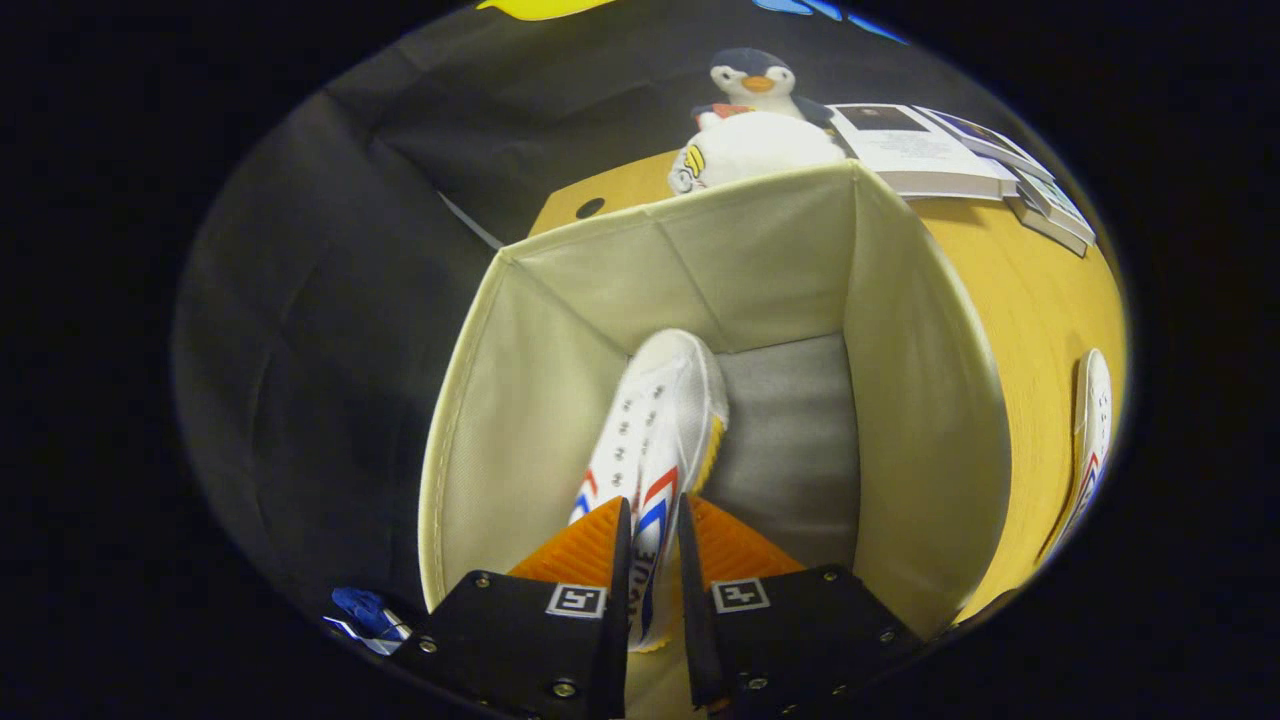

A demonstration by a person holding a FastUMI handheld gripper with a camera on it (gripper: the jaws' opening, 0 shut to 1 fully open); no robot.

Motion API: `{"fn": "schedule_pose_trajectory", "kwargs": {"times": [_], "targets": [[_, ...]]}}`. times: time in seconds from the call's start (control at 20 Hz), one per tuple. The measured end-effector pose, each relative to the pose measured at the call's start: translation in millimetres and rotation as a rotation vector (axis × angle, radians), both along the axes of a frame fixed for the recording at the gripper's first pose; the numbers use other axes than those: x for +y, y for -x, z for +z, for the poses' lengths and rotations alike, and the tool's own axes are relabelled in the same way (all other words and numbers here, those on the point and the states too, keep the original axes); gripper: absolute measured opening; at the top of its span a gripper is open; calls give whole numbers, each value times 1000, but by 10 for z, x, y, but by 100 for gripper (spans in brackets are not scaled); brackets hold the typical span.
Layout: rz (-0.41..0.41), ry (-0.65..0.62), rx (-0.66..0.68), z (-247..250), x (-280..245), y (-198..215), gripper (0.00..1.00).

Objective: Open the storage box then place both shoes into the box .Put the left shoe in first, then the right shoe, with the right side of both shoes facing outward in a uniform manner.

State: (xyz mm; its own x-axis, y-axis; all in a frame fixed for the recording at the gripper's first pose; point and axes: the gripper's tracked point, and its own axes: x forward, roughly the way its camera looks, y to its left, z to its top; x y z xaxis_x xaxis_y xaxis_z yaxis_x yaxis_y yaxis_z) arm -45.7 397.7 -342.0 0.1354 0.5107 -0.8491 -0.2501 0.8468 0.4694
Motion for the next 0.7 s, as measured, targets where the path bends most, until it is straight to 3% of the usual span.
{"fn": "schedule_pose_trajectory", "kwargs": {"times": [0.15,0.25,0.35,0.7], "targets": [[-10,-87,-31,247,46,-27,91],[3,-122,-76,454,-16,-51,98],[15,-144,-136,673,-167,-102,98],[-77,-148,-288,1136,-1023,-450,98]]}}
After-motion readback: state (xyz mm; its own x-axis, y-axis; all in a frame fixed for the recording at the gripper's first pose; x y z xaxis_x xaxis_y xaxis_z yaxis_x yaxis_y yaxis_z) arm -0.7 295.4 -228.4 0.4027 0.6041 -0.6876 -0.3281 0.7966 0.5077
